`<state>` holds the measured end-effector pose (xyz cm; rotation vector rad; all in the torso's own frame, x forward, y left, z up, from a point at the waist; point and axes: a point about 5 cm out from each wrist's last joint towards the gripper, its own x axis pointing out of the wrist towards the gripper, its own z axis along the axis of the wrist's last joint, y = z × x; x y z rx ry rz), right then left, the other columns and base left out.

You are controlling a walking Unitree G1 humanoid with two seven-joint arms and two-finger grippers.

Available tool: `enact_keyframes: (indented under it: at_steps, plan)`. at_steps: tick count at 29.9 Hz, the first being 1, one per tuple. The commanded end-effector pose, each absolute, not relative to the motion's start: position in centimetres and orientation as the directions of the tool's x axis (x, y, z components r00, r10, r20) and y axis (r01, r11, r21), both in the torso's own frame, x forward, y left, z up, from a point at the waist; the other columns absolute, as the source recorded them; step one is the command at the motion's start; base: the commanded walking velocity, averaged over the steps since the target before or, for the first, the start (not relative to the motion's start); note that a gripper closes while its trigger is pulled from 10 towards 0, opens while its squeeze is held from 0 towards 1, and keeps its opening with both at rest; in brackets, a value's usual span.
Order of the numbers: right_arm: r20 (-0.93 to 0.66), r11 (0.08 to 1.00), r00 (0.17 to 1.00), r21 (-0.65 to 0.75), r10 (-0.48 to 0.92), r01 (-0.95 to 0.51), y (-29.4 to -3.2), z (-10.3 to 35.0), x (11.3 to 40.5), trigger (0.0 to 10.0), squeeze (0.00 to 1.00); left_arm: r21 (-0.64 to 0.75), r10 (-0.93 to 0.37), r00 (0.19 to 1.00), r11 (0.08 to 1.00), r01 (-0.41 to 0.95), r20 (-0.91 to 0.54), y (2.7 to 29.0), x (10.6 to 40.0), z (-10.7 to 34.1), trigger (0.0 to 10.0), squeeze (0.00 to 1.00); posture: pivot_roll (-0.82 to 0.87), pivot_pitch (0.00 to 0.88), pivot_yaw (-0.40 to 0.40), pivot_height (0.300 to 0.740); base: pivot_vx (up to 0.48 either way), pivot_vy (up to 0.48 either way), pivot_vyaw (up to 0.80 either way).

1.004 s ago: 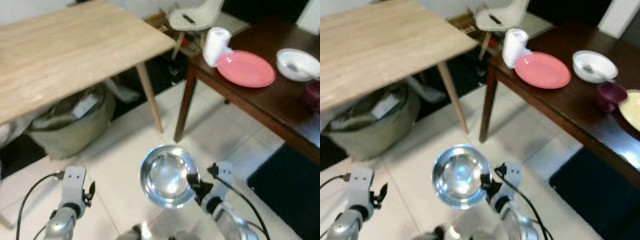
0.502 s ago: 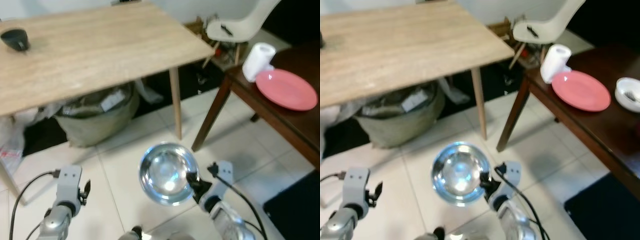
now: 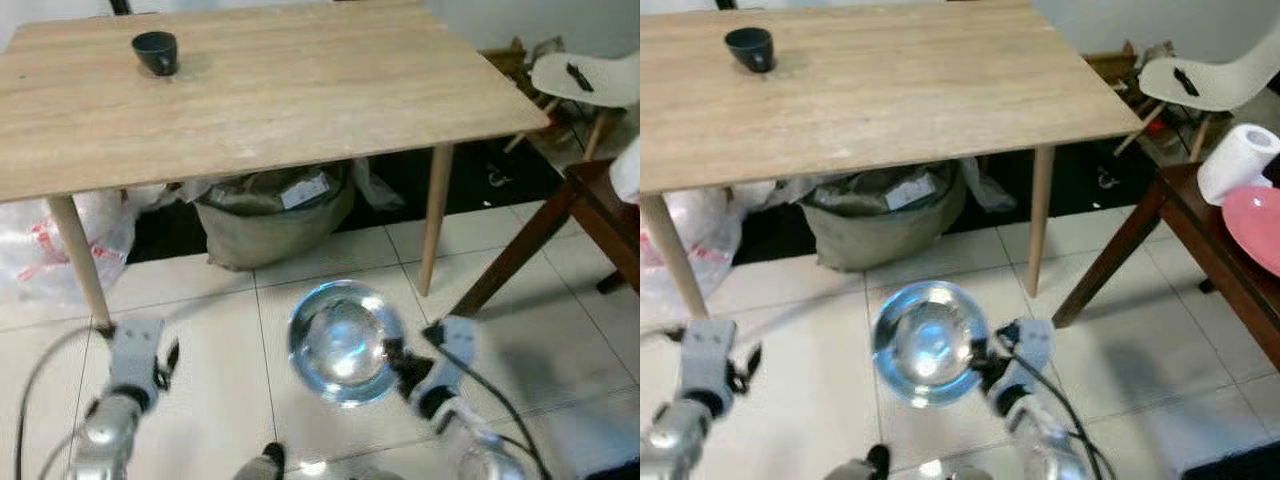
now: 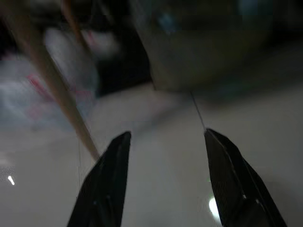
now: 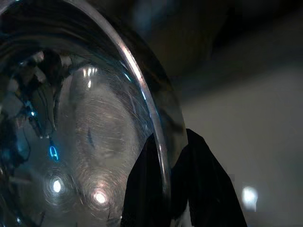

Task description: Setting the table

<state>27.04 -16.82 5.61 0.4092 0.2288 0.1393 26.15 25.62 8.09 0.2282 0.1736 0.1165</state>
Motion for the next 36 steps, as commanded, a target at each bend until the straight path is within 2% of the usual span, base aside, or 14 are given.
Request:
enact_keyframes:
  at_steps: [1,5,9,12,16,27,36]
  plan:
    - [-0.039,0.902,0.987,0.413,0.155,-0.125,-17.0,9.5,28.5,10.0,0.00,0.242,0.183,0.981,0.957,-0.162,-0.068,27.1,26.5,11.1,10.0,0.40,-0.09,0.103,0.017,0.740,0.000,0.000,0.74]
    - [0.124,0.900,0.986,0.409,0.108,-0.150,-17.3,14.6,30.4,10.0,0.00,0.253,0.113,0.988,0.958,-0.135,0.101,26.1,28.4,16.9,10.0,0.38,-0.08,0.099,0.019,0.740,0.000,0.000,0.73]
    - [0.182,0.848,0.978,0.499,0.101,-0.180,-16.4,17.0,31.2,10.0,0.00,0.255,0.073,0.984,0.960,-0.114,0.165,24.7,29.5,18.9,10.0,0.38,-0.08,0.094,0.023,0.740,0.000,0.000,0.53]
    - [0.228,0.778,0.964,0.578,0.136,-0.246,-14.9,18.5,31.2,10.0,0.00,0.264,0.054,0.976,0.958,-0.110,0.212,23.2,30.0,19.5,10.0,0.42,-0.08,0.094,0.023,0.740,0.380,0.000,0.00]
    - [0.234,0.772,0.962,0.582,0.142,-0.256,-14.3,19.0,30.9,10.0,0.00,0.261,0.044,0.980,0.961,-0.095,0.194,22.1,29.8,19.3,10.0,0.47,-0.08,0.095,0.024,0.740,0.461,0.000,0.00]
    - [0.203,0.776,0.973,0.594,0.109,-0.211,-14.6,19.3,30.8,10.0,0.00,0.246,0.032,0.986,0.967,-0.071,0.162,21.3,29.5,19.3,10.0,0.47,-0.08,0.093,0.023,0.740,0.465,0.000,0.00]
    - [0.202,0.772,0.972,0.597,0.121,-0.220,-14.6,19.4,30.8,10.0,0.00,0.243,0.025,0.988,0.968,-0.062,0.151,21.0,29.5,19.3,10.0,0.47,-0.08,0.085,0.024,0.740,0.465,0.000,-0.60]
